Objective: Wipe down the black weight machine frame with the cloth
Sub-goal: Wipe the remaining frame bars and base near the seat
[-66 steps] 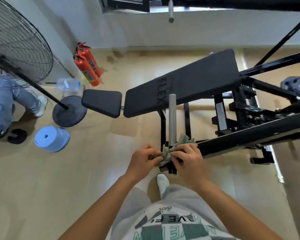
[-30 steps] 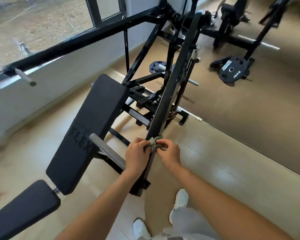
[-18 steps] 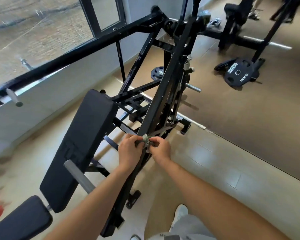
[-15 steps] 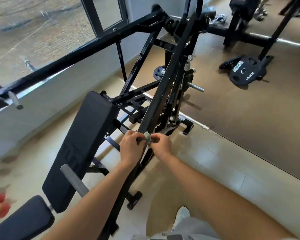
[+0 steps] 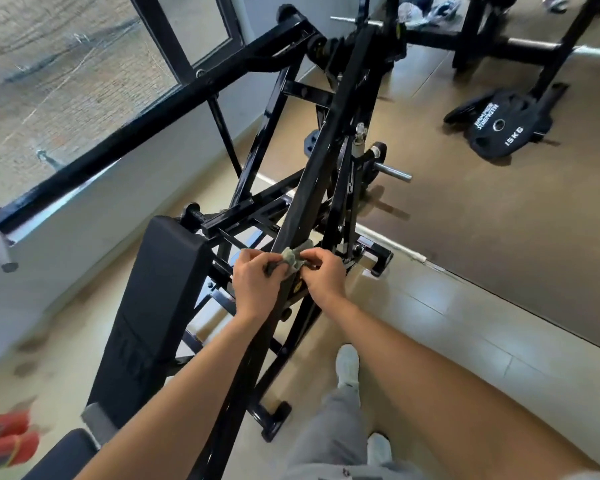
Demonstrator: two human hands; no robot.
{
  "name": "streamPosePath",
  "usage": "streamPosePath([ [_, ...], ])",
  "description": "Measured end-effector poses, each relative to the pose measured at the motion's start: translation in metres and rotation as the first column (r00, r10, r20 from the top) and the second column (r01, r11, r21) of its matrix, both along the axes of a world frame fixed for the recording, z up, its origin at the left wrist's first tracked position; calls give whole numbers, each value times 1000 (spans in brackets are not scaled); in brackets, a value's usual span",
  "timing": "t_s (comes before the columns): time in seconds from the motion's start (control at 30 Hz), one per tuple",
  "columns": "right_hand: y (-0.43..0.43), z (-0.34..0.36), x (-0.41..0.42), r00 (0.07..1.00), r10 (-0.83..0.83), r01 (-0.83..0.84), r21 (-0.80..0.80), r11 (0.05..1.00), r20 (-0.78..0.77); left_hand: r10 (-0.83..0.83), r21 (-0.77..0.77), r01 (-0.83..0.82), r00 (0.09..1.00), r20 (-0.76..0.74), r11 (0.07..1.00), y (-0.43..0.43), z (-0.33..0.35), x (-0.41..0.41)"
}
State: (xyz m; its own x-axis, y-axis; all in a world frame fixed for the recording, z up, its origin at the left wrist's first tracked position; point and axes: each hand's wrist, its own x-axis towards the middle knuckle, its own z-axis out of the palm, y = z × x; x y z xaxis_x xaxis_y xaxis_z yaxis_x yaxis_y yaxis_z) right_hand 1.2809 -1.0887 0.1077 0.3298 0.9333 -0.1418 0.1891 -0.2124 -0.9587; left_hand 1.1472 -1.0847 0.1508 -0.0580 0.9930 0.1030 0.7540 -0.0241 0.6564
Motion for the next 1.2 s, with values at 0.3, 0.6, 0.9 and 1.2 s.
streamPosePath([
  [0.3, 111, 16, 57, 985, -50, 36, 89, 995, 164, -14, 19, 12, 993, 115, 1000, 122, -3, 60],
  [0.6, 213, 42, 118, 872, 28, -151, 213, 965, 489, -72, -53, 86, 970, 231, 995, 230, 6, 107],
  [0.9, 315, 64, 194, 692, 155, -360, 150, 921, 705, -122, -3, 124, 978, 171, 992, 322, 14, 168],
  [1.2, 404, 65, 274, 714, 197, -416, 180, 892, 672, -32, 45, 30, 998, 53, 999, 399, 30, 254],
])
